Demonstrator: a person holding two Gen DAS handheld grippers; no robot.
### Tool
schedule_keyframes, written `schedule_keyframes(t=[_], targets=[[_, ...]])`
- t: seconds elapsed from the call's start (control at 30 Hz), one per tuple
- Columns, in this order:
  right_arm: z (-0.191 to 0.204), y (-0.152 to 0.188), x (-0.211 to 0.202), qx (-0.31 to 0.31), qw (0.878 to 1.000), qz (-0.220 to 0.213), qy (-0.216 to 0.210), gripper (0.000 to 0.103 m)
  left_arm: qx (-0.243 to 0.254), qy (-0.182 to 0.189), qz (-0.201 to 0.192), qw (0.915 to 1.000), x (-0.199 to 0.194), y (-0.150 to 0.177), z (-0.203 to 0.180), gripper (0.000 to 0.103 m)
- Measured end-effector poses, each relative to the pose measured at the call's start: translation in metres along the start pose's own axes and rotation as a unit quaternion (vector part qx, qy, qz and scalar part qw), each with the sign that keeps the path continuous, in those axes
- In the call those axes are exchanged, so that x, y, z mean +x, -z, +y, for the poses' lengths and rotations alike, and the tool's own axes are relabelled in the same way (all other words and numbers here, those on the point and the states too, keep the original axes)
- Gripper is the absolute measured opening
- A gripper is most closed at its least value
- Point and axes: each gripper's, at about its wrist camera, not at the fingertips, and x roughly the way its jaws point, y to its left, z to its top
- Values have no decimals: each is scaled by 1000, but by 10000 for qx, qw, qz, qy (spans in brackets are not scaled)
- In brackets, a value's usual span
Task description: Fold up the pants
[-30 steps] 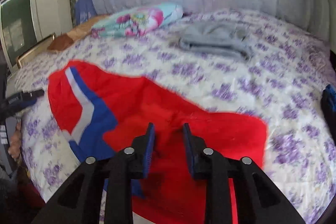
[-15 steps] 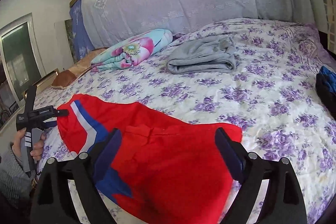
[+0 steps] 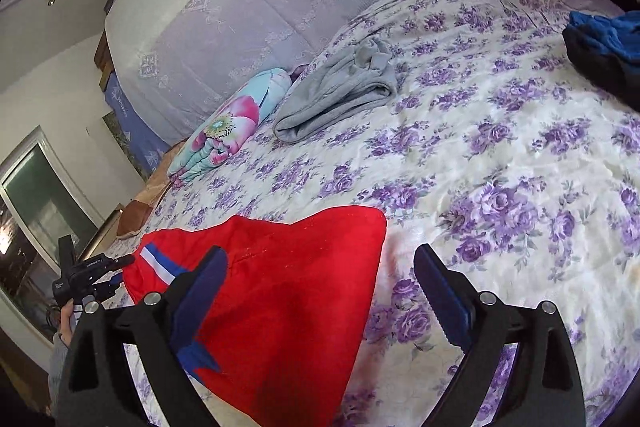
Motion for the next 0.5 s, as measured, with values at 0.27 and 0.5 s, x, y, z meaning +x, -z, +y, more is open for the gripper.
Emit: schedule_keyframes(t=[0.27, 0.5], targets=[[-9, 2, -3, 242, 9996, -52, -156, 95, 1322, -336, -432, 9897, -23, 12, -73, 25], [-22, 3, -7, 543, 9980, -117, -310, 95, 1403, -964, -419, 9845, -1, 19, -67, 28]])
